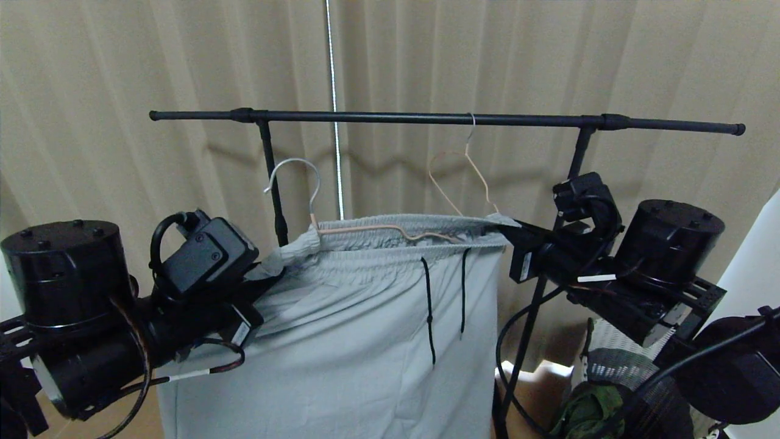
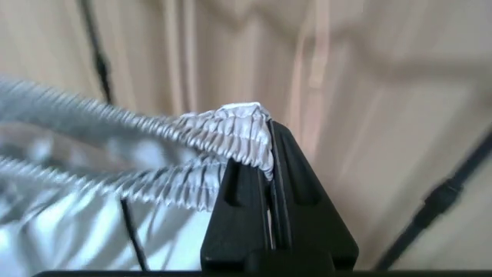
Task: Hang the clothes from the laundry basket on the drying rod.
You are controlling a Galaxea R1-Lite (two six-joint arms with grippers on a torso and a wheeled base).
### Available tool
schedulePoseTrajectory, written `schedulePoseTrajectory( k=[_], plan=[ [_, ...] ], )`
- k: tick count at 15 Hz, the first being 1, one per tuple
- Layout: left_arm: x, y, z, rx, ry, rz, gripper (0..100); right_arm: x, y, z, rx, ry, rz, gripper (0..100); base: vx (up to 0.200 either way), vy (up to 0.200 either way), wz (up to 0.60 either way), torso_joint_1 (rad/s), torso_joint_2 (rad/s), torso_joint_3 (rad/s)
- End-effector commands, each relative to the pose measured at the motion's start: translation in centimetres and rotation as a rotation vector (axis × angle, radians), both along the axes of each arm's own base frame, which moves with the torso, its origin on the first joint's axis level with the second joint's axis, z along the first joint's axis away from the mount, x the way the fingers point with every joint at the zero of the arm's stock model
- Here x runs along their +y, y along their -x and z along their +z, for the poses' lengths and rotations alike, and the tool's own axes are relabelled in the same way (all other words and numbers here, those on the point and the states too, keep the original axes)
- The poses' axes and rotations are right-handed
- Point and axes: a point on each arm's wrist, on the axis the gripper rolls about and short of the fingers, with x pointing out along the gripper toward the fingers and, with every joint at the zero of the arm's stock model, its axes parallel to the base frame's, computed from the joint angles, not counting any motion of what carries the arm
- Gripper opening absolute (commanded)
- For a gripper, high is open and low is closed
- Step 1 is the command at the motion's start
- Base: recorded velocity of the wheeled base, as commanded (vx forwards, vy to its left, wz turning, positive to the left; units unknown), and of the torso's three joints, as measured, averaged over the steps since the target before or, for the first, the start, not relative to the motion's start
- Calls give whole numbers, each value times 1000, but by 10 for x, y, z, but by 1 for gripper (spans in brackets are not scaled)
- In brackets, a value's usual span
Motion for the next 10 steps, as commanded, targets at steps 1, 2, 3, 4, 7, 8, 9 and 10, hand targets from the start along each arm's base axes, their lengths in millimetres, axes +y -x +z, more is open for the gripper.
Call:
schedulePoseTrajectory(
  k=[1, 2, 3, 4, 7, 8, 9, 10],
  plan=[
    [-3, -6, 5, -14, 15, 36, 0, 13, 28, 5, -18, 23, 108, 0, 0, 0, 0, 0, 0, 0],
    [-4, -8, 4, -10, 17, 45, 0, 15, 34, 5, -18, 30, 124, 0, 0, 0, 0, 0, 0, 0],
    [-6, -10, 5, -10, 25, 54, 0, 22, 51, 0, -4, 50, 181, 0, 0, 0, 0, 0, 0, 0],
    [-8, -10, 5, -9, 25, 55, 0, 25, 59, -2, 5, 58, 203, 0, 0, 0, 0, 0, 0, 0],
    [-12, -11, 6, -14, 28, 38, 0, 26, 72, -9, 12, 106, 241, 100, 0, 0, 0, 0, 0, 0],
    [-12, -11, 6, -14, 28, 38, 0, 26, 72, -9, 12, 106, 241, 100, 0, 0, 0, 0, 0, 0],
    [-17, -9, 8, -21, 30, 12, 0, 25, 73, -5, -10, 115, 240, 100, 0, 0, 0, 0, 0, 0],
    [-19, -9, 10, -27, 31, 6, 0, 25, 74, -4, -25, 135, 243, 100, 0, 0, 0, 0, 0, 0]
  ],
)
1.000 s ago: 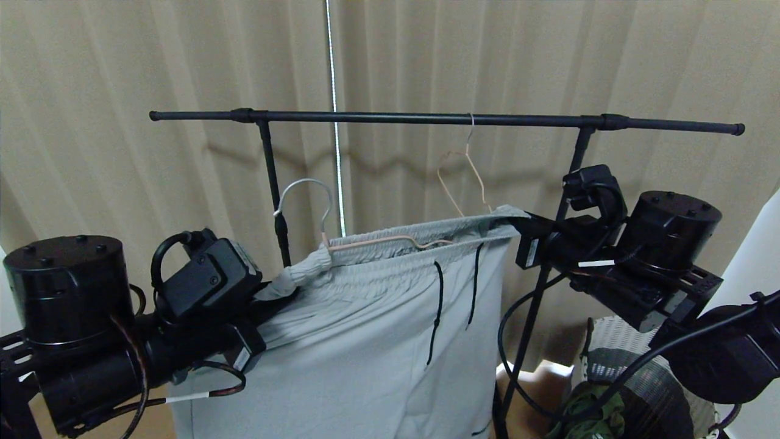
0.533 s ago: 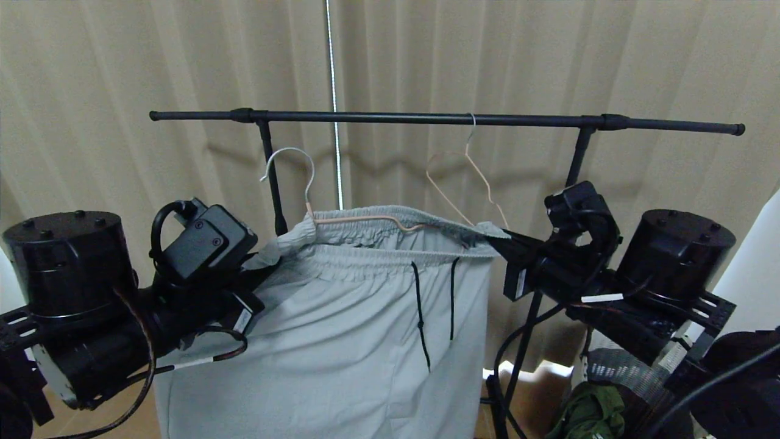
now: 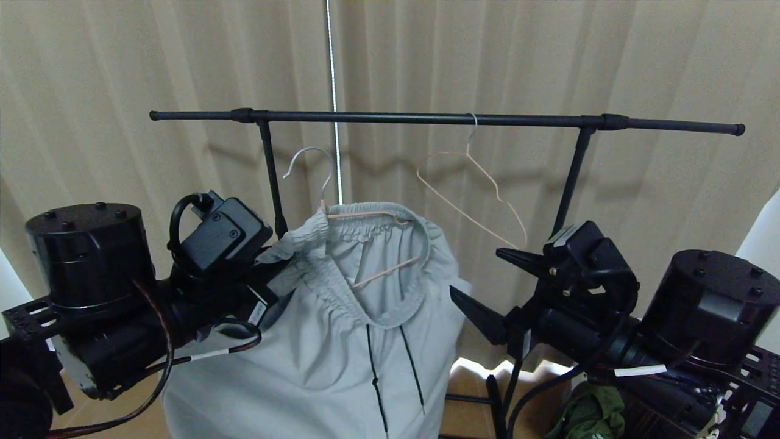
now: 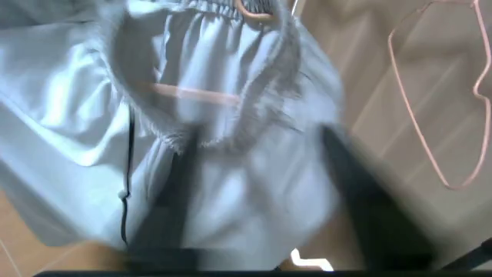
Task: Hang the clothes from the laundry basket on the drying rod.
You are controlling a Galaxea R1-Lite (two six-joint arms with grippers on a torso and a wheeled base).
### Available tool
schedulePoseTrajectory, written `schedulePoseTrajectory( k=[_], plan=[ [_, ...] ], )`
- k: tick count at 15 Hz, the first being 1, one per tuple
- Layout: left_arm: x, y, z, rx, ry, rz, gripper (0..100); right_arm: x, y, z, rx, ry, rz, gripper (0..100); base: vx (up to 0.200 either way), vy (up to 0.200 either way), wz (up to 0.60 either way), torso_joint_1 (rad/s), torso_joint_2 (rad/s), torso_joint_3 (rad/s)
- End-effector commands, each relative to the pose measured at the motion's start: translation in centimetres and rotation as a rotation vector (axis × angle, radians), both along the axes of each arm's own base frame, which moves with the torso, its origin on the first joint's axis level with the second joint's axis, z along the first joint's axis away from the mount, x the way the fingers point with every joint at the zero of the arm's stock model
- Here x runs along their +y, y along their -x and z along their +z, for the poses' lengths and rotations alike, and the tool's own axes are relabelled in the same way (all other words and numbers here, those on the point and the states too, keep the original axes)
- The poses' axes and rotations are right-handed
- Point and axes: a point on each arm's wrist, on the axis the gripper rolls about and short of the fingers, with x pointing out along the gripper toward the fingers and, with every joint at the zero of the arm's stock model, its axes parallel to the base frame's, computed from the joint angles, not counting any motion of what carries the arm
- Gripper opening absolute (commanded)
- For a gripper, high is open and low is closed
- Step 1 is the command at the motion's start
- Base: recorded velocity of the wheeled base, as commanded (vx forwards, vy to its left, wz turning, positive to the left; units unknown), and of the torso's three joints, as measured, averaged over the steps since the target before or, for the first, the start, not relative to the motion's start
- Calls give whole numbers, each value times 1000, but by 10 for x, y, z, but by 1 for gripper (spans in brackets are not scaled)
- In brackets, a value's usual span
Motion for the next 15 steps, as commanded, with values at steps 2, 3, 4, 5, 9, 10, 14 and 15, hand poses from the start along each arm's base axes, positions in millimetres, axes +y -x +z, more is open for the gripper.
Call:
schedulePoseTrajectory(
  k=[2, 3, 4, 5, 9, 10, 14, 15],
  plan=[
    [-11, -1, 1, -3, 0, -40, 0, -1, 1, 0, -30, 46, 6, 100, 0, 0, 0, 0, 0, 0],
    [-14, 1, 1, -3, 0, -58, 0, 0, -1, 1, -49, 59, 6, 100, 0, 0, 0, 0, 0, 0],
    [-18, 3, 1, -3, 0, -73, 0, 3, -5, 4, -76, 77, 12, 100, 0, 0, 0, 0, 0, 0],
    [-19, 4, 0, -3, -2, -81, 0, 6, -9, 5, -93, 93, 12, 100, 0, 0, 0, 0, 0, 0],
    [-26, 11, -2, 5, -11, -121, 0, 14, -31, 9, -145, 180, -2, 100, 0, 0, 0, 0, 0, 0],
    [-29, 14, -3, -4, -28, -142, 0, 20, -38, 18, -157, 175, -4, 100, 0, 0, 0, 0, 0, 0],
    [-39, 22, -4, -6, -39, -196, 0, 26, -47, 31, -148, 182, -5, 100, 0, 0, 0, 0, 0, 0],
    [-41, 24, -4, -14, -53, -210, 0, 28, -49, 30, -142, 186, -4, 100, 0, 0, 0, 0, 0, 0]
  ],
)
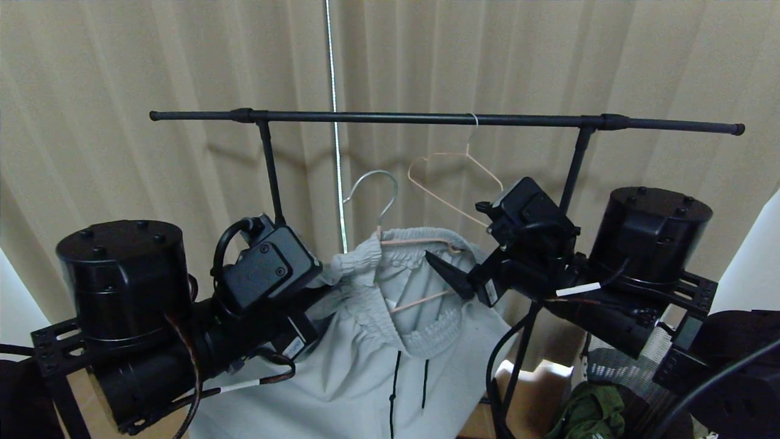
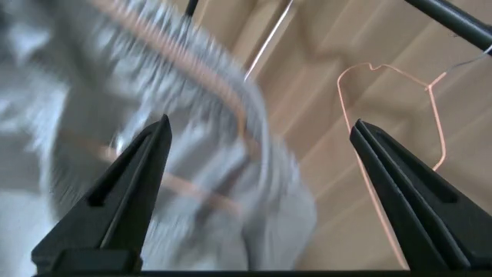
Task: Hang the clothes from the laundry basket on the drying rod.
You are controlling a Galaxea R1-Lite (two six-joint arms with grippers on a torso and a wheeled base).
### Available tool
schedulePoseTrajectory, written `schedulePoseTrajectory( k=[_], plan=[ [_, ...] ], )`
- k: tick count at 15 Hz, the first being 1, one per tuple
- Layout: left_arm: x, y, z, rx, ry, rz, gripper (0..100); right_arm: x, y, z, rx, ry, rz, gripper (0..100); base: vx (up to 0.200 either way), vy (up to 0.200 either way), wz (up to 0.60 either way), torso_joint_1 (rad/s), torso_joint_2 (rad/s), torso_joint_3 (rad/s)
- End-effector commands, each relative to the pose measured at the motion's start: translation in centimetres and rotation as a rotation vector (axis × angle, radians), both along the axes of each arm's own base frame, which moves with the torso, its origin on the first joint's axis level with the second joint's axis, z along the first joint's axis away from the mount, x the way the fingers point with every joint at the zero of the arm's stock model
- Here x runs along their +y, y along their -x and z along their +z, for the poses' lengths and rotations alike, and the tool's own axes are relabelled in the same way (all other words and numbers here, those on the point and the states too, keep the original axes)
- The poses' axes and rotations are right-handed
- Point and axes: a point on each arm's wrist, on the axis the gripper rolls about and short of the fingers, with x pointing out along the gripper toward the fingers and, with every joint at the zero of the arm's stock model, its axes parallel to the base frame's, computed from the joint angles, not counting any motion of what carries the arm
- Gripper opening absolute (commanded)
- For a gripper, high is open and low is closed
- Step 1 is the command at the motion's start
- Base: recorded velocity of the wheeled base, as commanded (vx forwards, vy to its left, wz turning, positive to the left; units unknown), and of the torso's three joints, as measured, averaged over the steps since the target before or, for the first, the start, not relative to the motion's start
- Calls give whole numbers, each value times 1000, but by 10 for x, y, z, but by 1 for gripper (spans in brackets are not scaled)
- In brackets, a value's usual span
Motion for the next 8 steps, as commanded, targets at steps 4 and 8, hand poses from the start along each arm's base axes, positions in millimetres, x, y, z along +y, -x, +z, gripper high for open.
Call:
schedulePoseTrajectory(
  k=[4, 8],
  plan=[
    [-5, 7, 4, -40, -25, -45, 0, 7, -12, -4, 6, 5, -4, 100, 0, 0, 0, 0, 0, 0],
    [-6, 14, 9, -54, -8, -88, 0, 6, -14, -7, 15, 11, -11, 100, 0, 0, 0, 0, 0, 0]
  ],
)
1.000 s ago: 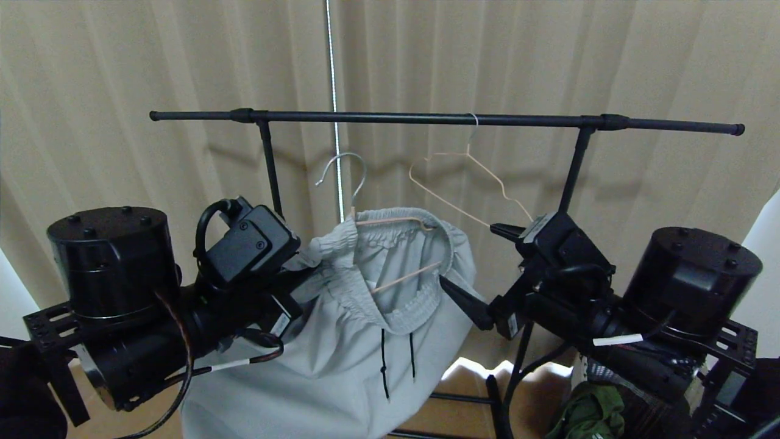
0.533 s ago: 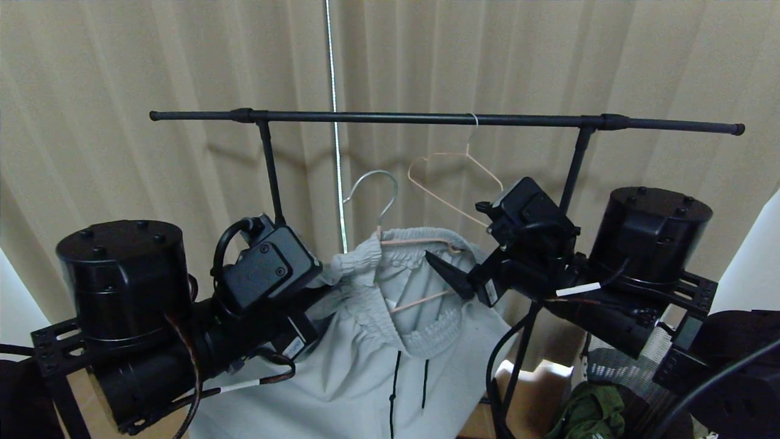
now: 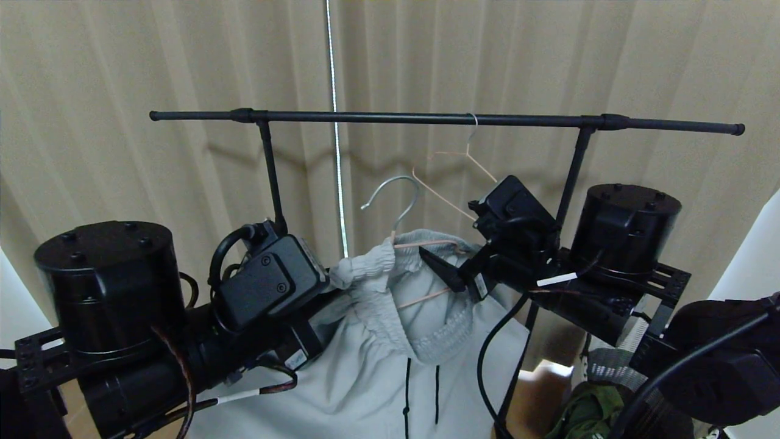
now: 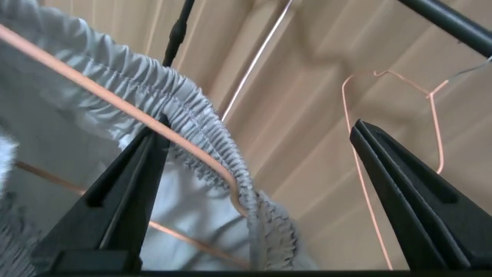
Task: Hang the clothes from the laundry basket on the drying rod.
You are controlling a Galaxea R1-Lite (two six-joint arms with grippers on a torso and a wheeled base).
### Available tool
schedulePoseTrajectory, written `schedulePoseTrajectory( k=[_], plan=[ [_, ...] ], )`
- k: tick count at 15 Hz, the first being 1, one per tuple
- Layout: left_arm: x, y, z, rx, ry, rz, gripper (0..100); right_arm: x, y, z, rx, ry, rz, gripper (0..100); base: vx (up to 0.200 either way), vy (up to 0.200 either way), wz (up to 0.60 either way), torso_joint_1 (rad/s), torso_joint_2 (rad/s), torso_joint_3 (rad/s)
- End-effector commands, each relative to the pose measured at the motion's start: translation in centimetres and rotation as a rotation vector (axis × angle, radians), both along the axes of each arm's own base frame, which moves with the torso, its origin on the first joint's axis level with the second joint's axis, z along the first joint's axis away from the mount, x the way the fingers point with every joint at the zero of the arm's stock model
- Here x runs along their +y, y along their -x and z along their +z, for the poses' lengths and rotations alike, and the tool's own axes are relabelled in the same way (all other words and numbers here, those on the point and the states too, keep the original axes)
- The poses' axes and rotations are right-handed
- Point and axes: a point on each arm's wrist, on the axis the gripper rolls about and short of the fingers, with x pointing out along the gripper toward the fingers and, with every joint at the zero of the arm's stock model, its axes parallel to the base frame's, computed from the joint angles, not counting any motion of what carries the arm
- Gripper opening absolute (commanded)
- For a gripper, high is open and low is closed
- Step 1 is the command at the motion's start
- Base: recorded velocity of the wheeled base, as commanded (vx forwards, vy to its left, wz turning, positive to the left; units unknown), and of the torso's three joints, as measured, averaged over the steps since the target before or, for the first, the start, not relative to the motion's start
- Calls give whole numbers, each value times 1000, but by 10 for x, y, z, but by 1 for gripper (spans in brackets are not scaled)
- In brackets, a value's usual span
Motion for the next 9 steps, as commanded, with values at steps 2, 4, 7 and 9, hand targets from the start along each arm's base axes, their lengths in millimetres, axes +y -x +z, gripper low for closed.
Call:
schedulePoseTrajectory(
  k=[2, 4, 7, 9],
  plan=[
    [1, 3, 1, -3, 4, -8, 0, 0, -1, -2, 5, 4, -1, 100, 0, 0, 0, 0, 0, 0],
    [1, 5, 1, -4, 5, -16, 0, 0, 0, -3, 8, 7, -1, 100, 0, 0, 0, 0, 0, 0],
    [5, 9, 4, -11, 18, -38, 0, 0, 1, -5, 16, 7, 20, 100, 0, 0, 0, 0, 0, 0],
    [6, 8, 3, -8, 17, -24, 0, -2, 3, -6, 17, 8, 20, 100, 0, 0, 0, 0, 0, 0]
  ],
)
